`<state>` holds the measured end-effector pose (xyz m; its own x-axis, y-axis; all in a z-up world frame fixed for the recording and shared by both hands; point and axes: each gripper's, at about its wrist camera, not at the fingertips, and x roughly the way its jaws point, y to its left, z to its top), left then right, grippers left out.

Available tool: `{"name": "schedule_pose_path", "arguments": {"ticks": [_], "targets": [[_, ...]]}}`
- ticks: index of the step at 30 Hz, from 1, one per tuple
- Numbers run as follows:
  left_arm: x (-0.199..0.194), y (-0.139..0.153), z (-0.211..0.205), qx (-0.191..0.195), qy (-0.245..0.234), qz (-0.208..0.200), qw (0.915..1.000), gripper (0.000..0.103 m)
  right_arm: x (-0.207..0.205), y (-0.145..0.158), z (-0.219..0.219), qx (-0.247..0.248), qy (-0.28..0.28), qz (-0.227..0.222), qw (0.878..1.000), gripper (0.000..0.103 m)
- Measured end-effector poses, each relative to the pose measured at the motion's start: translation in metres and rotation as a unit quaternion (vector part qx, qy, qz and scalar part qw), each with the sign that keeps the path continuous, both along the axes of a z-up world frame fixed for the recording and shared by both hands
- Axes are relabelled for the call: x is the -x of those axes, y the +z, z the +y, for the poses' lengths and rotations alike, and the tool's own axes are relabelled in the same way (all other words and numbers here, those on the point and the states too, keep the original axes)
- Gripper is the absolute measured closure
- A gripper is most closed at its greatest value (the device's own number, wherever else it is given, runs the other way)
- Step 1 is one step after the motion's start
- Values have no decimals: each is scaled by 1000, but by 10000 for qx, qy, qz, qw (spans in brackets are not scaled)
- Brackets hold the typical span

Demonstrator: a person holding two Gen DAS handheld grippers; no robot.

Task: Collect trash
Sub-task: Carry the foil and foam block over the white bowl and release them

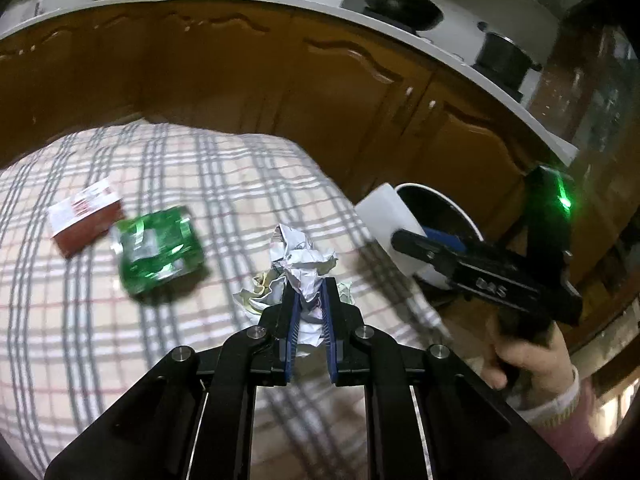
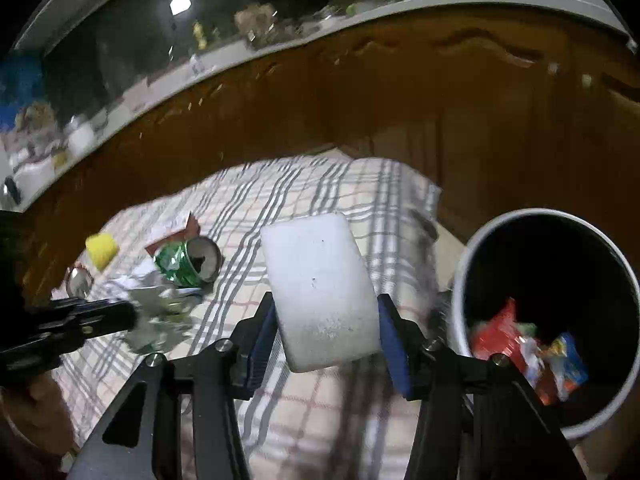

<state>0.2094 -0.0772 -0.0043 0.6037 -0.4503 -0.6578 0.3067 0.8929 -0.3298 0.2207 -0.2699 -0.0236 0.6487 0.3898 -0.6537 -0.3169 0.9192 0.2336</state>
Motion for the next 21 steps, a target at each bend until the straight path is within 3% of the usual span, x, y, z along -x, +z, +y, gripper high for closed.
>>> {"name": "schedule_pose_path", "arguments": {"ticks": [13, 21], "targets": [[-25, 19, -98, -17, -814, -198, 9965, 93, 36, 9, -103, -355, -1233, -146, 9916, 53], [-38, 19, -142, -143, -1087, -210, 9937, 93, 35, 7, -128, -353, -1590, -167, 9865, 53]]}}
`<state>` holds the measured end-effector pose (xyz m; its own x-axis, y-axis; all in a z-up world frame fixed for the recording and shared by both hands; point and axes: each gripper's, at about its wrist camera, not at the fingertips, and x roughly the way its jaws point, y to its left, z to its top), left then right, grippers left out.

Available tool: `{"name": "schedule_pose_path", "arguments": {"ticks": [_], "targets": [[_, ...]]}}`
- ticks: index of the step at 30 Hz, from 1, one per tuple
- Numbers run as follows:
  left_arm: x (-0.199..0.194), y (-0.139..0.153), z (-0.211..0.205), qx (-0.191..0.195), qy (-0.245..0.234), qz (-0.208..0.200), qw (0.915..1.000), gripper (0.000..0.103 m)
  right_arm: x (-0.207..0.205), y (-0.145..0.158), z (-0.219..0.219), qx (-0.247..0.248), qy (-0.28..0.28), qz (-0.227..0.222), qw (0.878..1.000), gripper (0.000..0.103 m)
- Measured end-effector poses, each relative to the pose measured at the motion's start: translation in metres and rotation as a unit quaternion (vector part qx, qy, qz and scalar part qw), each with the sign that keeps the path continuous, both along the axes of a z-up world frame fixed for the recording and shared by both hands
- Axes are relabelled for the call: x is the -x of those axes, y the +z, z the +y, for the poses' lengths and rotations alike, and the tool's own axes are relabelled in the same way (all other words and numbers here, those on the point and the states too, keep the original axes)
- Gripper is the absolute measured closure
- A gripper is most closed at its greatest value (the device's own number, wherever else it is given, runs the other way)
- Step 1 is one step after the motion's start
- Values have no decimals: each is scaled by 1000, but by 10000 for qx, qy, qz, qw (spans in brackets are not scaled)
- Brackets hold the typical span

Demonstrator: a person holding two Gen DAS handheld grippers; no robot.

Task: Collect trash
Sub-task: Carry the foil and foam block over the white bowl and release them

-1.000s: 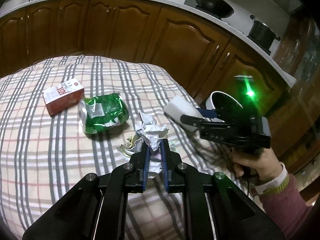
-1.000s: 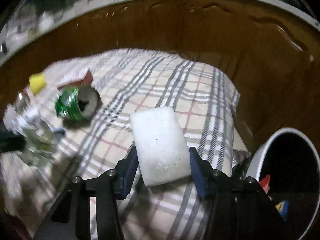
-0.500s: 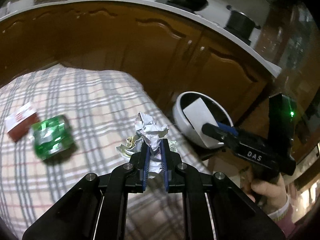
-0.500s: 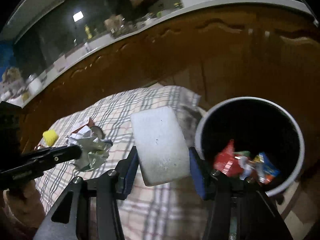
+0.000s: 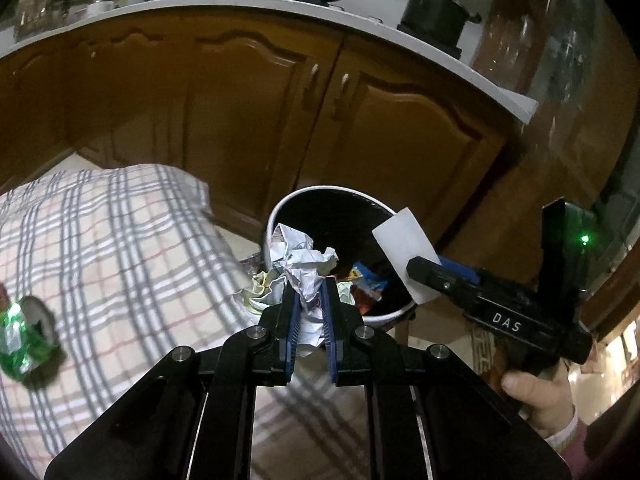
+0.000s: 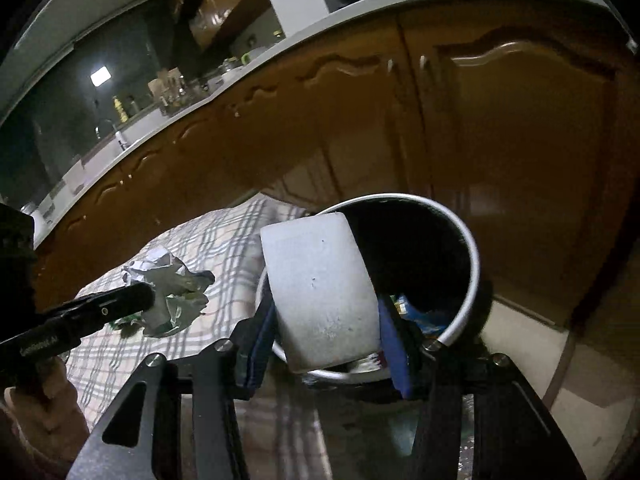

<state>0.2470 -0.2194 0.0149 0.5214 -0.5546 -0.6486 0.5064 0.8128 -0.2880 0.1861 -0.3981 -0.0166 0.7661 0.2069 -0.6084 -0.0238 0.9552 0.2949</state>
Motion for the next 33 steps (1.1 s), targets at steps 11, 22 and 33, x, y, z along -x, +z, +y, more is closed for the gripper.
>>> {"name": "schedule_pose_path", "arguments": {"ticks": [11, 22, 33], "targets": [[-21, -8, -40, -157, -166, 55, 9997, 93, -7, -4, -19, 41, -193, 48, 9998, 52], [-36, -20, -60, -222, -245, 230, 9992, 92, -26, -12, -27, 102, -225, 194, 9995, 51], [-38, -22, -57, -186, -142, 269, 9994, 58, -30, -15, -34, 60, -289, 151, 9995, 30]]}}
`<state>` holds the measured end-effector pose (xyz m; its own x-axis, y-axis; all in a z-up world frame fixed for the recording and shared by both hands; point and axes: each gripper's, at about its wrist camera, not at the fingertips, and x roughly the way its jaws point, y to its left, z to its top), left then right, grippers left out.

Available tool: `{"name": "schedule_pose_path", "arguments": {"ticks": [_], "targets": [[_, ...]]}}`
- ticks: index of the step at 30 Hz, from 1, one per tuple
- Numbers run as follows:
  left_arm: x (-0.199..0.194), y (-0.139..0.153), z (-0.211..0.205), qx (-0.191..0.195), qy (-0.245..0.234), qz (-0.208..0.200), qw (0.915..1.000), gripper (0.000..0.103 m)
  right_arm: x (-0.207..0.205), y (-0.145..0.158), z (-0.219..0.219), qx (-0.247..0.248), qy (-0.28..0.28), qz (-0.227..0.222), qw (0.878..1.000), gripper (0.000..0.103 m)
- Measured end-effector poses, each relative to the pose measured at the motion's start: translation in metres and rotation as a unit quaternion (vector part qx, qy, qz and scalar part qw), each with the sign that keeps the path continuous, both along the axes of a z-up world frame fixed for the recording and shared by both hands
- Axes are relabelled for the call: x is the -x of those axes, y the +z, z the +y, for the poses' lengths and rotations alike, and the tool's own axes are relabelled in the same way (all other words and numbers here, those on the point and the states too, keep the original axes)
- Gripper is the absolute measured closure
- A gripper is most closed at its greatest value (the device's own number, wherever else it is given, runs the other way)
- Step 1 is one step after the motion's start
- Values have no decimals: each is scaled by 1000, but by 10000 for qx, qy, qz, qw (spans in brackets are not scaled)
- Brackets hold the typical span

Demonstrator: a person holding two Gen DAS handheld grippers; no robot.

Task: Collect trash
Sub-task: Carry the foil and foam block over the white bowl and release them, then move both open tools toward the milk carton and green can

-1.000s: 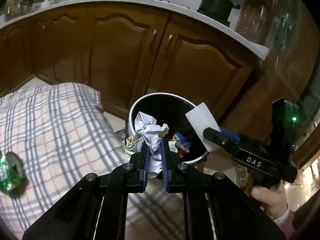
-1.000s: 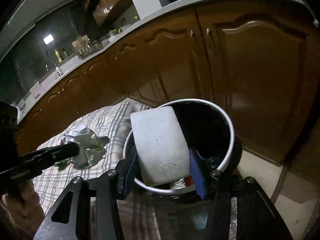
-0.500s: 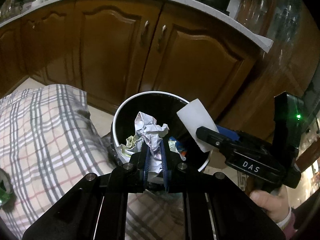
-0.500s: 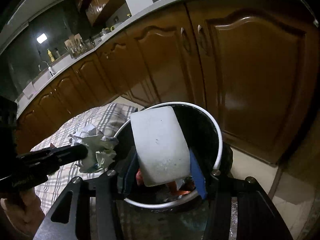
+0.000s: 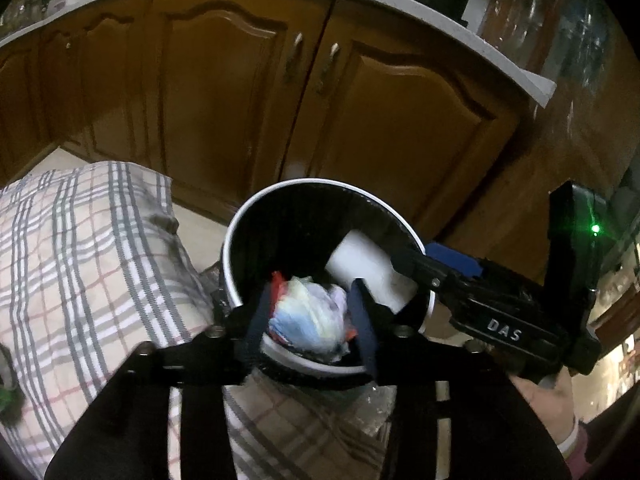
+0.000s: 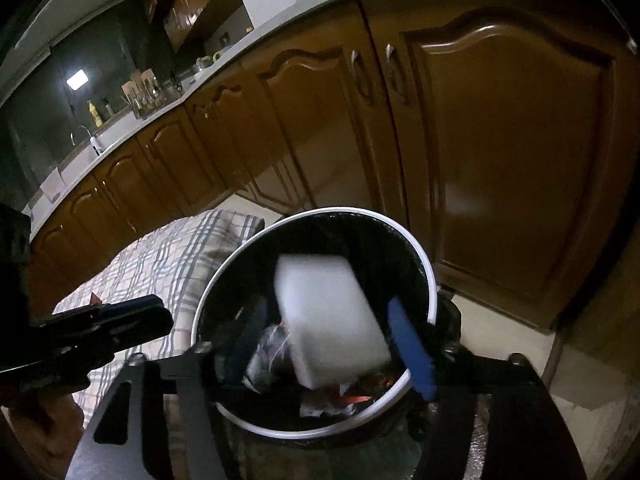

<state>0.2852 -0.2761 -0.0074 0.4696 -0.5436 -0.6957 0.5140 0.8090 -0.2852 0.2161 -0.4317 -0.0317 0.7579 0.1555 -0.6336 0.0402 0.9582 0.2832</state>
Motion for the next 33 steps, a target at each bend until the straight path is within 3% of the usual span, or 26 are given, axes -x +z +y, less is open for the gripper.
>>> {"name": "schedule_pose_path", "arguments": {"ticks": [6, 10, 27, 33], "targets": [[10, 7, 27, 80, 219, -113, 9997, 50, 13, 4, 5, -140, 8, -143, 9998, 25], [21, 7, 57, 114, 426, -114, 9990, 50, 25, 9, 20, -189, 107, -264, 9994, 23], [69, -2, 206, 197, 1660, -45, 9859, 49, 36, 7, 128, -566, 946, -191, 9937, 21], [79, -8, 248, 76, 1887, -57, 9820, 49, 35, 4, 169, -562, 1270, -104, 9903, 21]]}}
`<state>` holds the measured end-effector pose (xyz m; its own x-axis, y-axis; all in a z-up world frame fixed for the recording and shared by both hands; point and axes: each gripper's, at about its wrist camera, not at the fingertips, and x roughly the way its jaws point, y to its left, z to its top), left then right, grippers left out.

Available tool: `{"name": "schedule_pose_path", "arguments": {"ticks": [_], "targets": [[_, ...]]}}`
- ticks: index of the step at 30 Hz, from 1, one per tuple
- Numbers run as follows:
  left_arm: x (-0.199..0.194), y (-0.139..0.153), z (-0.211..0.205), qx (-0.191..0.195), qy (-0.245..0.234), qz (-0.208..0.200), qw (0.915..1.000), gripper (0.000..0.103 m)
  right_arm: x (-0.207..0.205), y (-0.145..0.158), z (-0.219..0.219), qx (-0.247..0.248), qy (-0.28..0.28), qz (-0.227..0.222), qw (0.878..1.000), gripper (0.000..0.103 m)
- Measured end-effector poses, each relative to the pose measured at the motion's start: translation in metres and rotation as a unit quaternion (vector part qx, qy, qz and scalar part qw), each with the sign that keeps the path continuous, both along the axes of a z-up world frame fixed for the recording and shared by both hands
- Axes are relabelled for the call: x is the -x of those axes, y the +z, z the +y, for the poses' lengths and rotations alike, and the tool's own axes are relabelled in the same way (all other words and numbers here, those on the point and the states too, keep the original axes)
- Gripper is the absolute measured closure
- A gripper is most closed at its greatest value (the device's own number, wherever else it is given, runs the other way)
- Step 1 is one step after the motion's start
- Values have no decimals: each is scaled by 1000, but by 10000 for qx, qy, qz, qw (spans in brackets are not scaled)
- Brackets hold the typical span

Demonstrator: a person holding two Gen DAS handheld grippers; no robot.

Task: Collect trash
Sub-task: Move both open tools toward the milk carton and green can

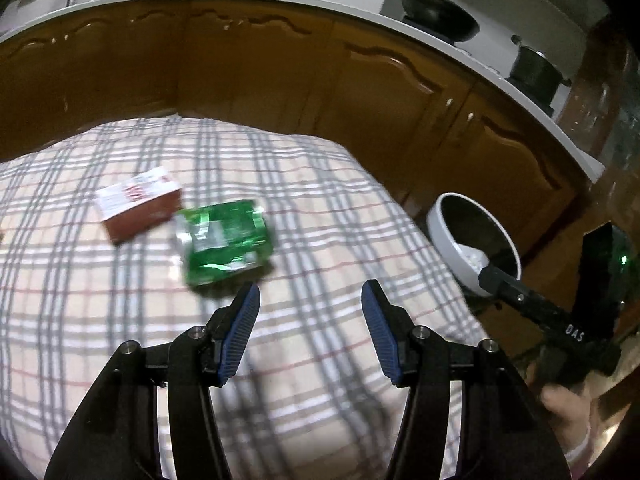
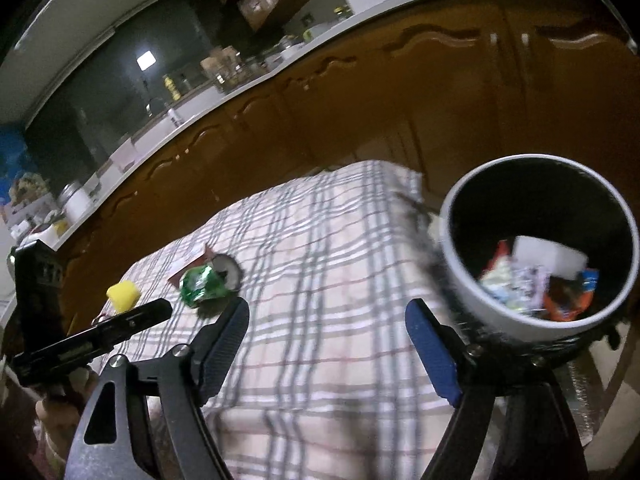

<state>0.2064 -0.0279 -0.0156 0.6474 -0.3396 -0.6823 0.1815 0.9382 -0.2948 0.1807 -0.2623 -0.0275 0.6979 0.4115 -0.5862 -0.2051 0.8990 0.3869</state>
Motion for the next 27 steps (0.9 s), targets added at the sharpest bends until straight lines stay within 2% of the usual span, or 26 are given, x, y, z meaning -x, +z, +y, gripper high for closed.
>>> {"name": "schedule_pose_path", "arguments": {"ticks": [13, 22, 24, 27], "targets": [[4, -9, 66, -78, 457, 1, 9989, 49, -10, -5, 66, 145, 462, 103, 9988, 21], [-10, -14, 88, -402, 398, -27, 9984, 49, -20, -2, 94, 216, 622, 70, 9978, 22], [-16, -11, 93, -524, 365, -87, 9979, 46, -24, -2, 103, 224, 673, 79, 9975, 22], [-28, -9, 101, -676, 318, -159, 9971, 39, -30, -1, 113, 239, 728, 69, 9970, 29]]}}
